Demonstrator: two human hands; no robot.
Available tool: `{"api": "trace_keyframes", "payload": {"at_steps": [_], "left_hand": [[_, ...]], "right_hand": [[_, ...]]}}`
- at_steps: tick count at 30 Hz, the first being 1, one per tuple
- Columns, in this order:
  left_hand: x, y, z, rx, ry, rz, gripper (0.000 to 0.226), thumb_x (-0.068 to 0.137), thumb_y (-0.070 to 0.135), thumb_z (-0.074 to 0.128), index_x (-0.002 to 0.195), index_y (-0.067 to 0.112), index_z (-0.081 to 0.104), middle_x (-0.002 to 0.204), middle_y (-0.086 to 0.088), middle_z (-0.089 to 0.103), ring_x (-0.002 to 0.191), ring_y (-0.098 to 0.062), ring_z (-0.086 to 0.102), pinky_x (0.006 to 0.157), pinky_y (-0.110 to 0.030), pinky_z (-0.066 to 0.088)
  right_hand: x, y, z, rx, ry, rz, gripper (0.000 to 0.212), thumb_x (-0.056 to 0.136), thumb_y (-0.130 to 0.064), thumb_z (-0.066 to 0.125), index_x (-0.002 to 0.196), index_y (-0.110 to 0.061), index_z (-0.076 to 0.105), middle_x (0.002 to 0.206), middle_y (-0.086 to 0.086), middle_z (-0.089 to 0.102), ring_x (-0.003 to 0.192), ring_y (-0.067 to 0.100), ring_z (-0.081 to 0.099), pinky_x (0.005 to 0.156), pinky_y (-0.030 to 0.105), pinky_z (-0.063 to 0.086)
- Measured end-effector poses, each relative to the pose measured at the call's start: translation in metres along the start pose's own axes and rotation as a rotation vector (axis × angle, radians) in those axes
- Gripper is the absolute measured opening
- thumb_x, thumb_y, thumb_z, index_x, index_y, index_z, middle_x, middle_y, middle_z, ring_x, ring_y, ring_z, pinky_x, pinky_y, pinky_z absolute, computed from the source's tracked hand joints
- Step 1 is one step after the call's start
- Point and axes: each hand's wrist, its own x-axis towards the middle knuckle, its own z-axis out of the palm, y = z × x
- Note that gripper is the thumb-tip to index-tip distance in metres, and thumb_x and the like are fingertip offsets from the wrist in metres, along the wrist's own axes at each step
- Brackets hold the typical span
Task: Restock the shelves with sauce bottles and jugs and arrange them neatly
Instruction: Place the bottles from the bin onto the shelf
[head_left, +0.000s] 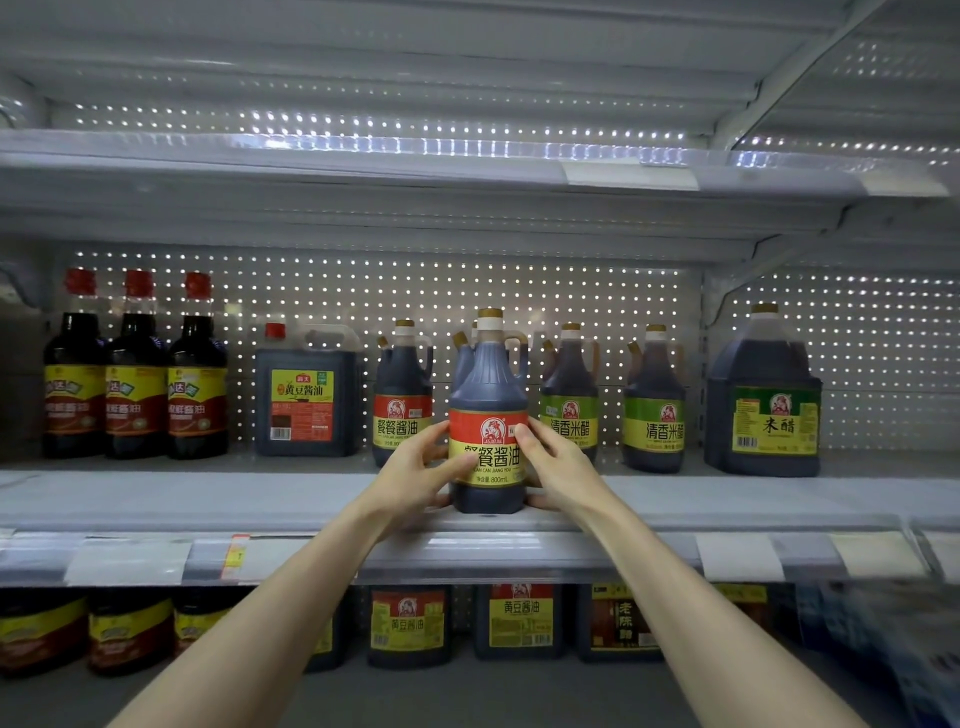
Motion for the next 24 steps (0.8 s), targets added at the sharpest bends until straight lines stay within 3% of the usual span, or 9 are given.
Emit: {"api": "trace_keyframes", "payload": {"at_steps": [6,10,14,18,24], "left_hand": [[-0.0012,0.0021,0.0004,-0.01,0.0,0.0,0.065,0.09,0.018,0.063,0.148,0.018,0.032,0.131,-0.008,0.057,0.114,-0.017,0.058,0.073,-0.025,0.053],[-0.0013,0.0025,0.0005,0.001,-0.002,-0.004,0.066,0.09,0.02,0.063,0.148,0.019,0.032,0.132,-0.007,0.057,0.116,-0.018,0.057,0.079,-0.029,0.053],[-0.0026,0.0019,-0.0002,0.012,0.004,-0.007,0.064,0.089,0.02,0.064,0.146,0.019,0.035,0.13,-0.006,0.058,0.113,-0.016,0.058,0.078,-0.029,0.054],[-0.0028,0.0012,-0.0008,0.021,0.014,-0.017,0.064,0.088,0.021,0.066,0.145,0.019,0.037,0.13,-0.006,0.058,0.114,-0.017,0.058,0.079,-0.03,0.054],[-0.0052,0.0059,0.0006,0.017,0.021,-0.063,0.066,0.086,0.019,0.069,0.144,0.018,0.039,0.126,-0.004,0.06,0.111,-0.016,0.059,0.084,-0.036,0.056]], "right_hand": [[0.0007,0.0004,-0.0001,-0.007,-0.008,0.002,0.049,0.101,-0.04,0.04,0.146,-0.023,0.037,0.138,-0.003,0.05,0.113,0.007,0.047,0.08,0.018,0.045],[0.0008,0.0006,-0.0006,0.004,-0.01,0.003,0.048,0.101,-0.039,0.04,0.146,-0.022,0.037,0.137,-0.003,0.051,0.112,0.007,0.047,0.085,0.023,0.044],[0.0007,0.0021,-0.0002,0.015,-0.02,0.018,0.049,0.101,-0.04,0.042,0.146,-0.024,0.037,0.138,-0.003,0.051,0.115,0.009,0.049,0.079,0.019,0.046],[0.0015,0.0018,-0.0009,0.001,-0.018,0.039,0.052,0.1,-0.04,0.042,0.148,-0.023,0.034,0.143,0.0,0.048,0.129,0.019,0.048,0.096,0.033,0.046],[-0.001,-0.0026,-0.0028,0.019,-0.038,0.076,0.051,0.1,-0.038,0.042,0.148,-0.023,0.033,0.144,0.001,0.047,0.131,0.022,0.046,0.104,0.041,0.044]]}}
